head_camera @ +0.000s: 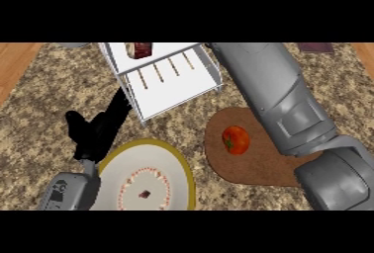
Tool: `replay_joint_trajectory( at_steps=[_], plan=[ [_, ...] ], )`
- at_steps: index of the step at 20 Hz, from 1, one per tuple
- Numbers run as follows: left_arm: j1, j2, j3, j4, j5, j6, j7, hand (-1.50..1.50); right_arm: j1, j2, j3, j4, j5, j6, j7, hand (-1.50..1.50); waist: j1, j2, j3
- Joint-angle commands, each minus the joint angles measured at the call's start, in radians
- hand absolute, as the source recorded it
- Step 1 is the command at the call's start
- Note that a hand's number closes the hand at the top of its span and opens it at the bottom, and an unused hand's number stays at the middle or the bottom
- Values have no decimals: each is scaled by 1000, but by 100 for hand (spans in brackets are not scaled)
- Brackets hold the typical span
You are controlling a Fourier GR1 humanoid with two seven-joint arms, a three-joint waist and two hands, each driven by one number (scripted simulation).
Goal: Pick the cupcake from the cutting board and place it in the tiered basket
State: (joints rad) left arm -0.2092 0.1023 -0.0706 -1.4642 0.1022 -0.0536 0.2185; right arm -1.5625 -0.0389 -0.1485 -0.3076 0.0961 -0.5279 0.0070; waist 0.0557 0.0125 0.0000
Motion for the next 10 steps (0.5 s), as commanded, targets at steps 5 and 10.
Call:
replay_joint_trajectory(
  at_steps=[5,10],
  plan=[
    [40,9,16,-61,16,8,61,0,156,-186,9,-68,-18,305,-25,-150,-59,-16,1],
    [54,17,36,-50,26,0,43,0,271,-353,31,-153,-32,582,-52,-150,-88,-24,1]
  ],
)
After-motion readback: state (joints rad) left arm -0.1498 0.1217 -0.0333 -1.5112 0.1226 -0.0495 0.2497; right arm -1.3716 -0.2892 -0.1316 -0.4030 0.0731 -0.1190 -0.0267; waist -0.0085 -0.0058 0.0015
